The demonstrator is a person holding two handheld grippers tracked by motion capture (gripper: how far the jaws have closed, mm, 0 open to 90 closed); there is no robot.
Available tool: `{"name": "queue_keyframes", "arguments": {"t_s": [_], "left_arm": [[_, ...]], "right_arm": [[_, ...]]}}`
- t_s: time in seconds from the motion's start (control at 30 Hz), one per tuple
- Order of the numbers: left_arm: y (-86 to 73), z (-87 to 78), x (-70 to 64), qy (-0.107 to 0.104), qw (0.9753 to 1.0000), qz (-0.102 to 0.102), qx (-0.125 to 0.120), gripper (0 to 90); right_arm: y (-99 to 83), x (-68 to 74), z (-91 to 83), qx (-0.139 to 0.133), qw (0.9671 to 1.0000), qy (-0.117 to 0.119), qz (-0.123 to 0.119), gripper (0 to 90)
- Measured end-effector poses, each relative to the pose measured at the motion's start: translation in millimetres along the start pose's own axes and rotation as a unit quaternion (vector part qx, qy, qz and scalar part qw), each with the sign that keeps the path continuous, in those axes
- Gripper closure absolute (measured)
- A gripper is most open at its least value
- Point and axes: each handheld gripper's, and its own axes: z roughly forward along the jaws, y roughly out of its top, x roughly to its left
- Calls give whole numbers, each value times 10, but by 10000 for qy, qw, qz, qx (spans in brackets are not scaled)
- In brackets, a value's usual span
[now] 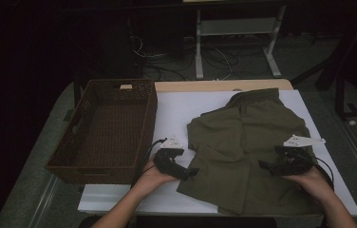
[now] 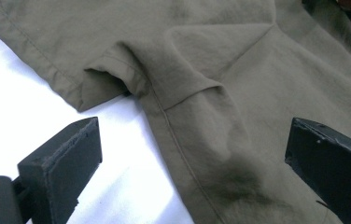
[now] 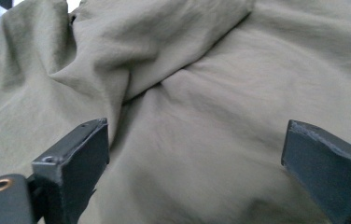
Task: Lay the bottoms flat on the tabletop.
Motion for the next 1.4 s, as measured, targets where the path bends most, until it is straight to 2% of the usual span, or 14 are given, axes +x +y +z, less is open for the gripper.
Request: {"name": "queue_keyframes", "arguments": {"t_s": [0.13, 0.27, 0.5, 0.7, 0.97, 1.13, 1.27, 1.4], "left_arm": [[27, -21, -14, 125, 9999, 37, -92, 77], [47, -45, 11, 264, 9995, -20, -195, 148], [133, -52, 70, 384, 9986, -105, -341, 345], [253, -7, 163, 653, 9970, -167, -370, 464], [418, 91, 304, 827, 9953, -270, -416, 623], [539, 137, 388, 966, 9939, -249, -464, 673], [633, 188, 465, 1071, 9927, -242, -490, 675], [730, 222, 566, 1094, 9919, -332, -561, 699]], "right_arm": [[7, 10, 25, 24, 10000, 37, -86, 76], [15, 15, 20, -4, 9999, 64, -128, 85], [35, 16, 44, -7, 9999, 61, -137, 93], [43, 20, 57, -13, 9999, 70, -147, 102], [65, 7, 43, -98, 9999, 70, -82, 108], [67, 1, 43, -93, 9999, 96, -71, 112], [66, 8, 45, -91, 9999, 106, -85, 112], [67, -1, 34, -117, 9998, 113, -86, 116]]}}
